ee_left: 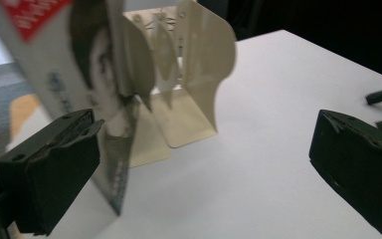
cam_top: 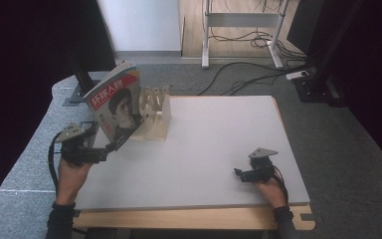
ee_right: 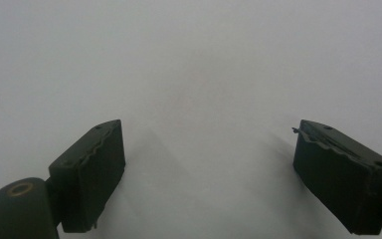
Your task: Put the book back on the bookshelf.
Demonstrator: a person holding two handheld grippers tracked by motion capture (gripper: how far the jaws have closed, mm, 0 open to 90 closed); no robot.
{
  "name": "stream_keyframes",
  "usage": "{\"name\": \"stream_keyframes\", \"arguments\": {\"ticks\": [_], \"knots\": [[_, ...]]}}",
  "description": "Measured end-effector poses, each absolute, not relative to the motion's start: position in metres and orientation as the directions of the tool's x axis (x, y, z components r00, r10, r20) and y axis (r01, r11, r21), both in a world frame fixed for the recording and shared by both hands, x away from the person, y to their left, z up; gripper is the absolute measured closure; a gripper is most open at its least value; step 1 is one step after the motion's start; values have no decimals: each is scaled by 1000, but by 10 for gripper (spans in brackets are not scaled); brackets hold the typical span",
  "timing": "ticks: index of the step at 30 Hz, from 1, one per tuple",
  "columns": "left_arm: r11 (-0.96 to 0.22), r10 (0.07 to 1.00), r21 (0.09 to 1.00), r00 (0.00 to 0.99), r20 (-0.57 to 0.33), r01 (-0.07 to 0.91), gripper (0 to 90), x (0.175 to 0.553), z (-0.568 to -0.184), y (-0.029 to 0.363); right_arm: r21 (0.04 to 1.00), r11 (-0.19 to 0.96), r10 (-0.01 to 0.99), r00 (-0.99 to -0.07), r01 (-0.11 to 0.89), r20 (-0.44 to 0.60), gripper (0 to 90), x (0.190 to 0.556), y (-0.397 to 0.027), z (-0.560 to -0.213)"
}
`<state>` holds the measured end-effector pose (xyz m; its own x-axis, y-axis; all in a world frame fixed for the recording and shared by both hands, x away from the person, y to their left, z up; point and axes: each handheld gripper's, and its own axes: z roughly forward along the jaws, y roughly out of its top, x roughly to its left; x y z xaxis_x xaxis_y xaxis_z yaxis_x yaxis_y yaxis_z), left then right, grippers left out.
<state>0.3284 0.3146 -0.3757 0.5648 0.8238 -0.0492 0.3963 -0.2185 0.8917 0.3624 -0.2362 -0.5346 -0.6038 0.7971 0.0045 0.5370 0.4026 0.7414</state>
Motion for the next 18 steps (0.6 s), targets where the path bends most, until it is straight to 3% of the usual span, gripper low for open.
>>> {"name": "stream_keyframes", "arguments": {"ticks": [18], "knots": [[-301,725,854,684,-84,424,0,343,-436,246,741,403,797,-603,537,3,121,362,-236,-535]]}}
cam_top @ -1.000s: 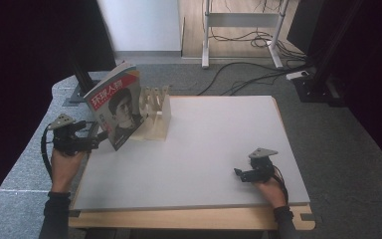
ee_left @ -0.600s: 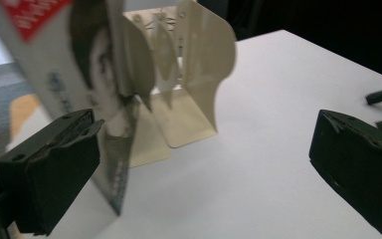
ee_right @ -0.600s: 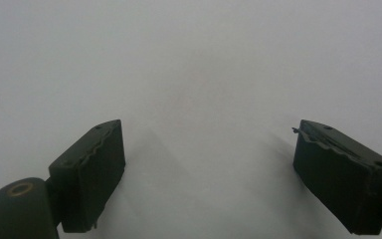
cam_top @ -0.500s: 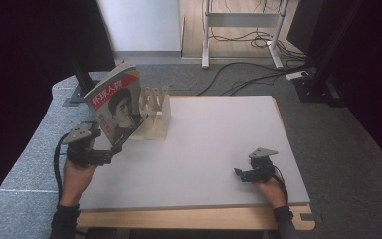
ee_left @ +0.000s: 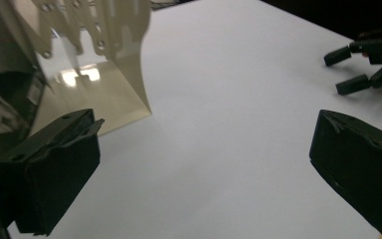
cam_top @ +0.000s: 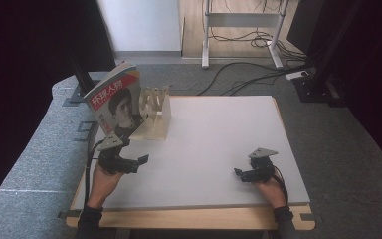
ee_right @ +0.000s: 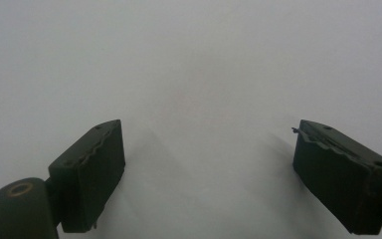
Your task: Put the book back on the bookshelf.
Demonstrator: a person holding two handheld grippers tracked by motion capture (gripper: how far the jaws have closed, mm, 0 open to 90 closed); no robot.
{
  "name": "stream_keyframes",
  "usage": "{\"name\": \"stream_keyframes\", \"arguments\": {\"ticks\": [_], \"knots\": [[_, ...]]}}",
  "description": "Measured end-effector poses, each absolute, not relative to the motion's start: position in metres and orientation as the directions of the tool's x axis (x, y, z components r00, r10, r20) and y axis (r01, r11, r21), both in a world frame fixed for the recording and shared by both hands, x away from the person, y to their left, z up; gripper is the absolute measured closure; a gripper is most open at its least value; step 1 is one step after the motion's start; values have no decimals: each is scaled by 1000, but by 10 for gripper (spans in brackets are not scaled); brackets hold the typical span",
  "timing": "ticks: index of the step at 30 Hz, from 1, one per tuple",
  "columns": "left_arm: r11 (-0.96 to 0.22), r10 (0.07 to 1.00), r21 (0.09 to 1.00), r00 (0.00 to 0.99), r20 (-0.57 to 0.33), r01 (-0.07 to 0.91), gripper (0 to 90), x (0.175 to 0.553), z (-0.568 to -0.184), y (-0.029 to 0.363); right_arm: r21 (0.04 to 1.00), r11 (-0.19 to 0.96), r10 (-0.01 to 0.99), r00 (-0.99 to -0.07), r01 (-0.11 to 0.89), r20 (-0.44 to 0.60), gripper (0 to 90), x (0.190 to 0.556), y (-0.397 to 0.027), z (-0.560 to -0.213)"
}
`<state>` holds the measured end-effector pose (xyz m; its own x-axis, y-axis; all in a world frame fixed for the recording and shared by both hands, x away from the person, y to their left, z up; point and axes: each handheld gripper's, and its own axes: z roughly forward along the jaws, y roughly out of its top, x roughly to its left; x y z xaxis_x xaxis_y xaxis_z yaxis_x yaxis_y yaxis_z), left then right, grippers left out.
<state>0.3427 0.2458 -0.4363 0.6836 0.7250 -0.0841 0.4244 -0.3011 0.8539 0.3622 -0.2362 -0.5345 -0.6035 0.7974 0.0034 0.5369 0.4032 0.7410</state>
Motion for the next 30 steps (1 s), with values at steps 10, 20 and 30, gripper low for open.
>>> {"name": "stream_keyframes", "arguments": {"ticks": [10,20,30], "knots": [[-332,699,824,706,-113,460,0,349,-478,221,741,404,797,-604,536,2,122,362,-236,-535],[-428,708,731,700,-94,531,0,354,-523,204,742,404,797,-604,535,1,122,362,-236,-535],[-510,726,660,687,-12,551,0,355,-528,192,742,403,796,-605,536,4,121,361,-237,-535]]}}
